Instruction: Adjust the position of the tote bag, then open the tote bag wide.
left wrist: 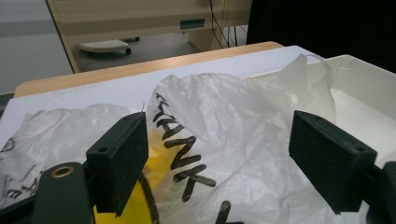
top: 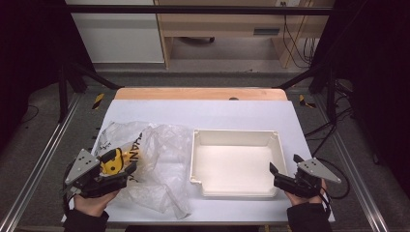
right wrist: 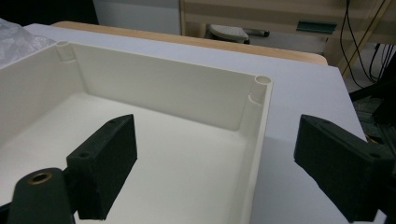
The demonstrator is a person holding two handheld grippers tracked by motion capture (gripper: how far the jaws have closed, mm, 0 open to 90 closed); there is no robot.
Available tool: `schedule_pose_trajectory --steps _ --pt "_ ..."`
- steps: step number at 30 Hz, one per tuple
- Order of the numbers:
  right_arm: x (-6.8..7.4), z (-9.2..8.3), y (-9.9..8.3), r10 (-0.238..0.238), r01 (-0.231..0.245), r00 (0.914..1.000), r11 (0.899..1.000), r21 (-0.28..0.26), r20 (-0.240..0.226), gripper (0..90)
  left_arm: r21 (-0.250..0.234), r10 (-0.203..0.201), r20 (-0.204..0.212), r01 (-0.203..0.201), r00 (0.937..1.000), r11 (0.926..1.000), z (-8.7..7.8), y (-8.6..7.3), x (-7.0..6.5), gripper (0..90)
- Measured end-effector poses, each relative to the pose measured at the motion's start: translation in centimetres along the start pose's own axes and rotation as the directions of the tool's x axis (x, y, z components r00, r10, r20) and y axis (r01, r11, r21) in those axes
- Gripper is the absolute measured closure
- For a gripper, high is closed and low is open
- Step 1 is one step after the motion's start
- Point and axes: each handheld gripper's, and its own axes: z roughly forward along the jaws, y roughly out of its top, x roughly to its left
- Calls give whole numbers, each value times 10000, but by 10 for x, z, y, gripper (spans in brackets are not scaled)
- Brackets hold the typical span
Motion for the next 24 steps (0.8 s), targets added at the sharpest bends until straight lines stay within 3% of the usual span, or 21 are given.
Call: schedule_pose_trajectory --steps 11,24 --pt "3 2 0 -111 112 9999 9999 40 -129 159 157 194 282 -198 9994 9997 12 6 -16 193" --pt "4 3 -1 -134 137 9997 9998 136 -188 159 575 462 555 -494 9974 9971 22 -1 -33 189"
